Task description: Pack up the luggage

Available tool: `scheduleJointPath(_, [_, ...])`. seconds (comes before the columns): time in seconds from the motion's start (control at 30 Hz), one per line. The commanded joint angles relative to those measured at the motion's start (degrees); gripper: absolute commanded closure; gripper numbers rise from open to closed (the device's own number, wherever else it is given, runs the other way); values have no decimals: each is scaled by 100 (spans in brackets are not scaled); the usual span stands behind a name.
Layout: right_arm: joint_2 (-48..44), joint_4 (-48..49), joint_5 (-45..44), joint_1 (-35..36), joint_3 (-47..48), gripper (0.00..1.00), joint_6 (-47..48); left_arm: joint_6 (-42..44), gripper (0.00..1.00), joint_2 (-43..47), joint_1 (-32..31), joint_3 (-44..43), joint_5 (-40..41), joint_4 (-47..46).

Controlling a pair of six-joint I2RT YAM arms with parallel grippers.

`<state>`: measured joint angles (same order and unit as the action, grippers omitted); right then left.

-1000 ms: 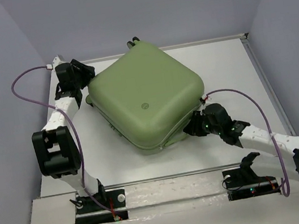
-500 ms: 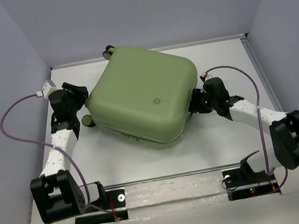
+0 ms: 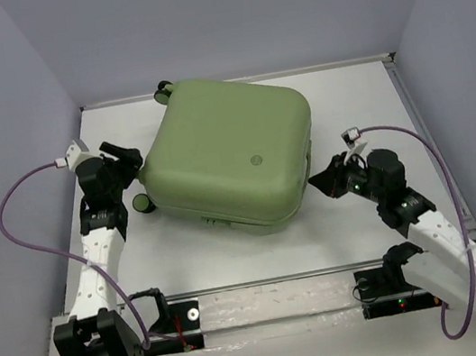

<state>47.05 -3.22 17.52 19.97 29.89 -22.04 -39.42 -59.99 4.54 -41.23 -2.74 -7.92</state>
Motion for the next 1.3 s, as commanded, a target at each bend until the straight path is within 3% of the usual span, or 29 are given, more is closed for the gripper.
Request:
scheduleJointPath(0.0, [-451, 1050, 1042, 34, -879, 86, -274, 302, 19, 645, -128, -561, -43, -25])
scheduleJointPath(0.03, [-433, 1121, 1252, 34, -932, 93, -239, 373, 1, 707, -137, -648, 62, 79])
scheduleJointPath(0.13, [-424, 1333, 1500, 34, -1011, 90, -239, 645, 1, 883, -128, -1175, 213, 299])
scheduleJointPath(0.17, [-477, 1385, 1448, 34, -1072, 79, -222, 663, 1, 1014, -163, -1359, 187, 396])
scheduleJointPath(0.27, [-486, 1517, 1587, 34, -1152, 59, -256, 716, 1, 1278, -426, -1388, -119, 397])
scheduleJointPath(0.37, [-319, 1754, 1930, 86, -1248, 58, -353, 926, 1, 1691, -970, -1221, -681, 458])
scheduleJointPath(0.4, [-284, 1833, 2061, 139, -1275, 57, -371, 988, 1, 1779, -1216, -1142, -762, 467])
scheduleJointPath(0.43, [-214, 1947, 2245, 191, -1284, 57, -406, 1050, 1, 1910, -1845, -1054, -798, 485])
scheduleJointPath(0.63, [-73, 1939, 1781, 613, -1389, 55, -406, 1366, 1, 1815, -4570, -430, -675, 827])
scheduleJointPath(0.87, [85, 2212, 1711, 666, -1530, 55, -380, 1542, 1, 1368, -6480, 132, -263, 933])
scheduleJointPath(1.0, [445, 2370, 1545, 666, -1469, 55, -266, 1481, 1, 919, -6895, 308, 10, 662])
scheduleJointPath(1.27, [981, 2923, 1518, 719, -1442, 61, -195, 1349, 1, 322, -6913, 362, 142, 160])
